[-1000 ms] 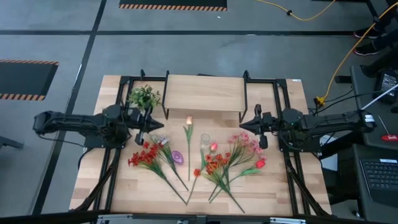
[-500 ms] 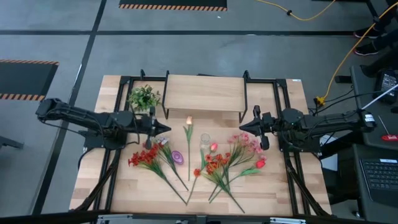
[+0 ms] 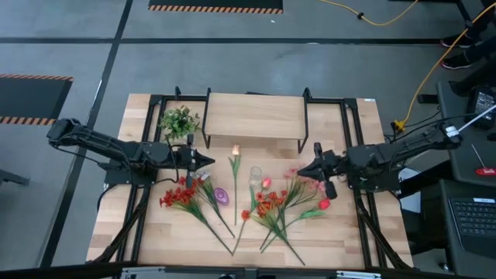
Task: Pick and place flowers into a vace then onto a shelf
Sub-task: Put the right orange flowers into the transparent vase
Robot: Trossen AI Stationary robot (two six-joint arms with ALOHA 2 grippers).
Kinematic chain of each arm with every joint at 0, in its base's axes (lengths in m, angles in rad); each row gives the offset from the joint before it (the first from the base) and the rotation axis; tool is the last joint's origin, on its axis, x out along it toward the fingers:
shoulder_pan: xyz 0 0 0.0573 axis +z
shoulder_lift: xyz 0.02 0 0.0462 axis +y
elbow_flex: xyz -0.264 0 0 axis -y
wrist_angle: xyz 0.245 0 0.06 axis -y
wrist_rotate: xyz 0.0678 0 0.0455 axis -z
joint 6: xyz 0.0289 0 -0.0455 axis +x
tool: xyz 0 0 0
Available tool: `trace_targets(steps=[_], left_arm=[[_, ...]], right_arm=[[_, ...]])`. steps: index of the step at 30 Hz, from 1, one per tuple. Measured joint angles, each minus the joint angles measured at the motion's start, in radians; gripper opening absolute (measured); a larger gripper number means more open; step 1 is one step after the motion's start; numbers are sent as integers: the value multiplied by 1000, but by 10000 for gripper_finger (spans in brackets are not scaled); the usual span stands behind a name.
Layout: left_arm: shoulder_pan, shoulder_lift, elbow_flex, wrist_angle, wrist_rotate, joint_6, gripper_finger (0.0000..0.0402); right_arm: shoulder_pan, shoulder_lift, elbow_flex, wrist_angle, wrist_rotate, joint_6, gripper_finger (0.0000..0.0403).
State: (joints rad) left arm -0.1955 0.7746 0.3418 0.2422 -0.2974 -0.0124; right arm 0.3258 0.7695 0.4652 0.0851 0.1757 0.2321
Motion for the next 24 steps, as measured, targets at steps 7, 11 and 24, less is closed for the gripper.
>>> trace_targets(steps=[7, 11, 24], left_arm=[[1, 0, -5, -11, -1, 9, 6], [1, 0, -5, -15, -34, 17, 6], [1, 0, -6, -11, -35, 17, 4]], right_arm=[[147, 191, 168, -122, 67, 92, 1], [228, 302, 293, -322, 182, 232, 1], [430, 665, 665, -709, 235, 652, 0]])
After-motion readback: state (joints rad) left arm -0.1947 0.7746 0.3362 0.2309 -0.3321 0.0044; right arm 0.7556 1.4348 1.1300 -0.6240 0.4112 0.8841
